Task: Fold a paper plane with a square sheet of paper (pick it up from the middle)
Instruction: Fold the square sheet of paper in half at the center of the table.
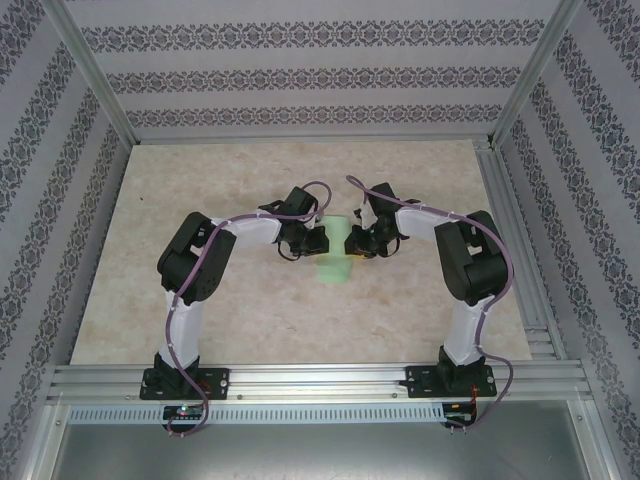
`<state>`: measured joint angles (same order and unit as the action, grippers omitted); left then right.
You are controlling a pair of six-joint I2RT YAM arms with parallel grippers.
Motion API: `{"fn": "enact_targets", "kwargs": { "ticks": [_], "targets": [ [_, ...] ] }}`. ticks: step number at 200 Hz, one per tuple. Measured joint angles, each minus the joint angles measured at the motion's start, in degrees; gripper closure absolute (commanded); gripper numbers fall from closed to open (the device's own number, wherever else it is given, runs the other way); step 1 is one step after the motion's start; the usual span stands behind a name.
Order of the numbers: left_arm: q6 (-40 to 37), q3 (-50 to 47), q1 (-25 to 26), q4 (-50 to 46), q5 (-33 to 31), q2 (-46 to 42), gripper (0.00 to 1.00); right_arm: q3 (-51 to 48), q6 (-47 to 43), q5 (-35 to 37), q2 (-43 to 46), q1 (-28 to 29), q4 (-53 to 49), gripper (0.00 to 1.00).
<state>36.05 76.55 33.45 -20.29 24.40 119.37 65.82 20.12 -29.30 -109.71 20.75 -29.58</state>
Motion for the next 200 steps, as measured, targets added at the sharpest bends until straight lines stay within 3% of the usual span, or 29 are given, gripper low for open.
{"fn": "enact_targets", "kwargs": {
  "ticks": [66,200],
  "targets": [
    [0.0,0.0,0.09,-0.02,0.0,0.02,0.88,-5.92,2.56,-2.12,3.17,3.87,2.51,0.82],
    [0.0,0.0,0.11,0.0,0.0,0.07,0.88,-13.33,5.53,-2.49,7.85,4.76,3.93,0.84]
  ]
}}
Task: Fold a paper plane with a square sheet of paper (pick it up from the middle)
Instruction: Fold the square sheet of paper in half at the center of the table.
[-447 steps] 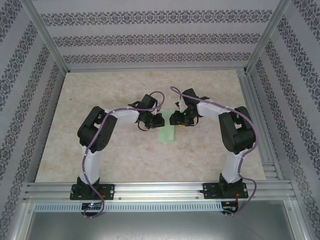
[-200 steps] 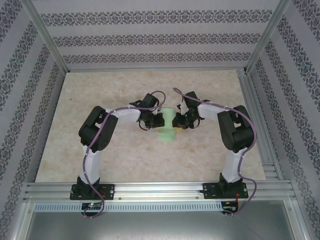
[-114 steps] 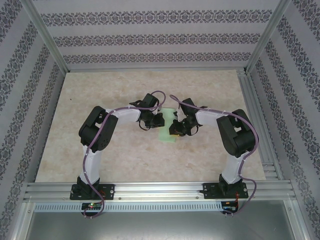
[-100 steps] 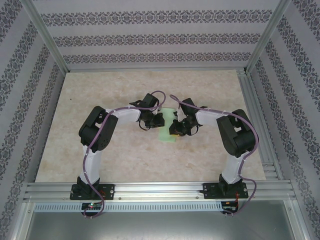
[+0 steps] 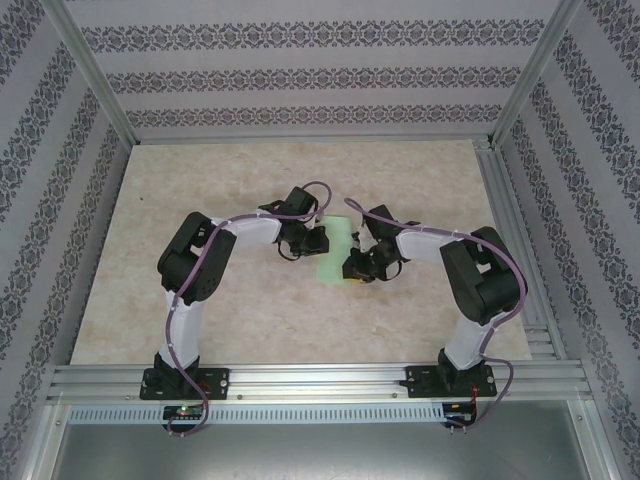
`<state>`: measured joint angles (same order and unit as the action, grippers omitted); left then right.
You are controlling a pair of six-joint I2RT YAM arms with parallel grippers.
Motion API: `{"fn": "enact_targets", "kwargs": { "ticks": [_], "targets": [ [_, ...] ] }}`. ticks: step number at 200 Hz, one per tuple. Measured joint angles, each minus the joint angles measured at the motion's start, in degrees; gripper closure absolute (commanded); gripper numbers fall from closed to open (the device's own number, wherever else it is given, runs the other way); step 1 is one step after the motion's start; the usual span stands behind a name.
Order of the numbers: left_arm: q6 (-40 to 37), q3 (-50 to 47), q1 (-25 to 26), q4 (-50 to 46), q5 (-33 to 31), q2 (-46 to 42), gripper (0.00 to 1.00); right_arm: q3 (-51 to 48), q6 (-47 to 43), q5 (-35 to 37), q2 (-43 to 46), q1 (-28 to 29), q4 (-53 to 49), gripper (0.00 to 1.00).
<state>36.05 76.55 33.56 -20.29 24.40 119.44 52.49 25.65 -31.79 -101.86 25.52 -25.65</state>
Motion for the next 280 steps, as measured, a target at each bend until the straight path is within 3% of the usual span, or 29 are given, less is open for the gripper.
{"fn": "enact_targets", "kwargs": {
  "ticks": [77,118,173,280],
  "targets": [
    [0.0,0.0,0.0,0.02,0.0,0.0,0.88,5.38,1.53,1.29,4.42,-1.62,0.59,0.82],
    [0.0,0.0,0.0,0.0,0.02,0.0,0.88,11.52,1.73,1.81,-1.84,-3.08,4.79,0.83],
    [0.0,0.0,0.0,0.0,0.09,0.0,0.89,11.63,2.43,3.28,-8.74,-6.29,6.8,0.83],
    [-0.07,0.02,0.0,-0.02,0.15,0.0,0.89,15.96,3.43,3.5,-9.42,-6.88,7.67,0.83]
  ]
}}
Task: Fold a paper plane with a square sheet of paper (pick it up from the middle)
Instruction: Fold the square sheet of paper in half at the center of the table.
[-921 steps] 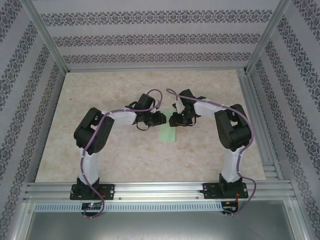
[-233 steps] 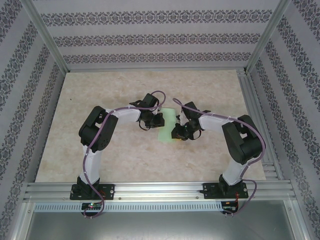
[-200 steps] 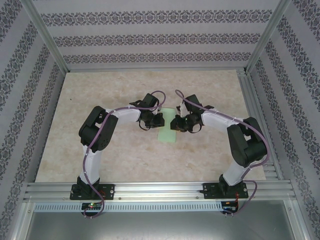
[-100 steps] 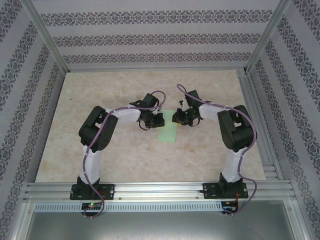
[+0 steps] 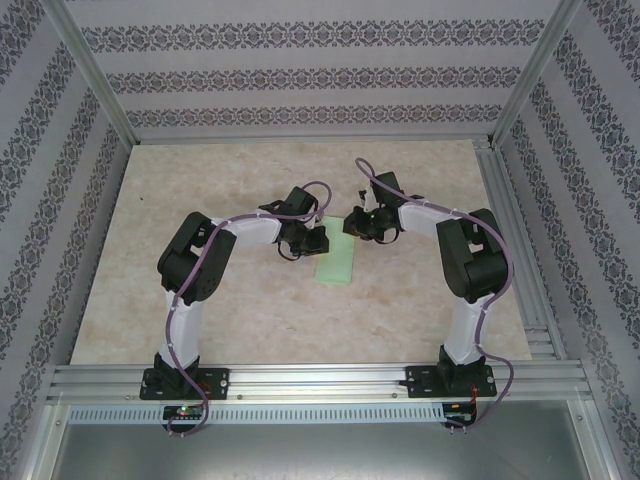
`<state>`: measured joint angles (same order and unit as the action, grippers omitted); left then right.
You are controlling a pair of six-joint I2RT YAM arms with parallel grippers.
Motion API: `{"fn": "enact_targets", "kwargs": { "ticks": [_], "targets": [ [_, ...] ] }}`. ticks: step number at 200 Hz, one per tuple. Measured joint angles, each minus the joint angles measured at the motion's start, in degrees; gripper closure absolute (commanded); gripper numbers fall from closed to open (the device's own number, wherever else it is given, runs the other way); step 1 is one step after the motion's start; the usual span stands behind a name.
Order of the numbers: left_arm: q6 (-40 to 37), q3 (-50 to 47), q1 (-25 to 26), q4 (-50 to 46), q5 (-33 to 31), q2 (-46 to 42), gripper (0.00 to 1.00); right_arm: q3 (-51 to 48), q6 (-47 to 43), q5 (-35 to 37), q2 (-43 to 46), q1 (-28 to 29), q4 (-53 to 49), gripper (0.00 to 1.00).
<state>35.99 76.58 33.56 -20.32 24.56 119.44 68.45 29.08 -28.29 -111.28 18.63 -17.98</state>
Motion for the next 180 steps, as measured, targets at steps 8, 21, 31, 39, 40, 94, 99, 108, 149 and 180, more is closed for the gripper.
{"fn": "enact_targets", "kwargs": {
  "ticks": [8,21,31,39,40,94,99,108,149,180],
  "targets": [
    [-0.02,0.0,0.0,0.02,0.0,0.0,0.88,0.55,0.0,0.2,-0.42,-0.02,0.28,0.83],
    [-0.17,0.0,0.0,0.02,0.0,0.0,0.89,1.05,0.0,0.7,-1.44,-0.04,0.94,0.84],
    [-0.22,0.0,0.0,0.02,0.0,0.0,0.89,1.16,0.02,1.09,-2.56,-0.26,1.51,0.84],
    [-0.35,0.0,0.0,0.02,0.02,0.0,0.89,1.16,0.07,1.38,-3.52,-0.44,1.86,0.84],
    [-0.35,0.0,0.0,0.02,0.02,0.0,0.89,1.14,0.07,1.46,-3.67,-0.46,1.97,0.84],
    [-0.66,-0.02,0.0,0.02,0.02,0.0,0.89,1.14,1.29,1.4,-4.31,-1.29,2.95,0.84],
    [-0.7,0.0,0.0,0.02,0.02,0.0,0.89,1.14,1.31,1.49,-4.26,-1.29,3.04,0.83],
    [-0.81,-0.02,0.0,0.02,0.02,0.0,0.89,1.14,1.31,1.75,-4.17,-1.42,3.19,0.83],
    [-0.83,-0.02,0.0,0.02,0.02,0.0,0.89,1.33,1.31,2.97,-4.33,-1.66,3.32,0.84],
    [-0.83,-0.02,0.02,0.02,0.02,0.0,0.89,1.33,1.49,3.04,-4.63,-1.81,3.52,0.84]
  ]
}}
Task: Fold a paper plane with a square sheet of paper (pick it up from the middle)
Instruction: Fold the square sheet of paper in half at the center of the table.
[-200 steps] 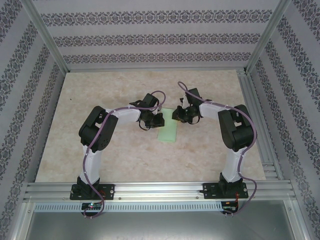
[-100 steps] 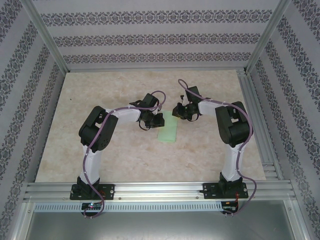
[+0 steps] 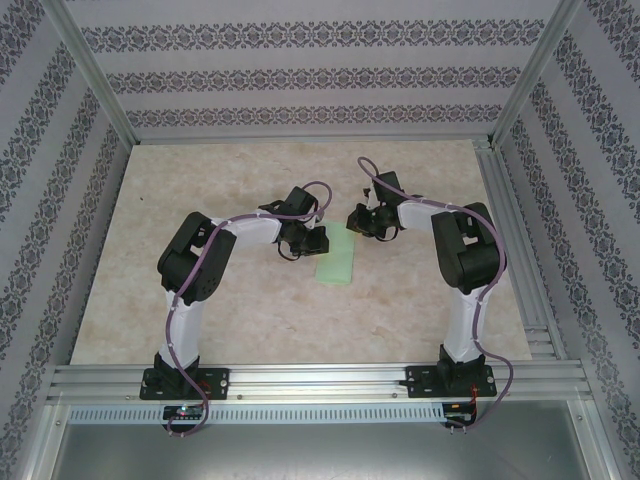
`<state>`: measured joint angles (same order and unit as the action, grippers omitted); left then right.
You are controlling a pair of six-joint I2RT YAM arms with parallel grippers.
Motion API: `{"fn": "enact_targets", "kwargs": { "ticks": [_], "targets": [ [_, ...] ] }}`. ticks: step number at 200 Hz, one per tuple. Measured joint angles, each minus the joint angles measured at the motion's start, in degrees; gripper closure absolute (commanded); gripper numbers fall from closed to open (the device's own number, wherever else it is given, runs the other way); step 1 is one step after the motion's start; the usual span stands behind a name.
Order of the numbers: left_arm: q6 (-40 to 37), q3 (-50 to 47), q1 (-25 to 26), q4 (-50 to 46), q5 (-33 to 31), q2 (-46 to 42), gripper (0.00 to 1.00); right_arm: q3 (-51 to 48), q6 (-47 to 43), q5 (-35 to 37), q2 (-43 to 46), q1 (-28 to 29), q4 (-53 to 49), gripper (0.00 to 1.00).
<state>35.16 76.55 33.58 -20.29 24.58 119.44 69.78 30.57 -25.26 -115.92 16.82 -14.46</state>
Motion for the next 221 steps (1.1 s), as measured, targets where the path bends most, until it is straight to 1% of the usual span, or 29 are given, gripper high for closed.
{"fn": "enact_targets", "kwargs": {
  "ticks": [37,86,129,163,193,221],
  "targets": [
    [-0.02,0.02,0.0,0.0,0.0,0.0,0.89,0.61,0.13,0.68,0.0,-0.09,0.07,0.84],
    [-0.02,0.0,0.0,0.0,0.0,0.0,0.89,0.63,1.99,0.13,0.68,-0.48,4.5,0.83],
    [-0.02,0.0,0.0,0.0,0.0,-0.02,0.89,0.63,2.43,0.15,0.37,-0.46,4.61,0.83],
    [-0.02,0.0,0.0,0.0,0.0,-0.02,0.89,1.46,2.34,1.01,-1.36,-0.48,2.36,0.83],
    [-0.02,0.0,0.02,0.0,-0.02,-0.02,0.89,3.69,1.4,2.36,-1.38,-0.48,-0.22,0.83],
    [-0.02,0.0,0.04,0.0,-0.02,-0.02,0.89,3.65,0.96,2.71,-0.26,-0.46,-1.51,0.81]
  ]
}}
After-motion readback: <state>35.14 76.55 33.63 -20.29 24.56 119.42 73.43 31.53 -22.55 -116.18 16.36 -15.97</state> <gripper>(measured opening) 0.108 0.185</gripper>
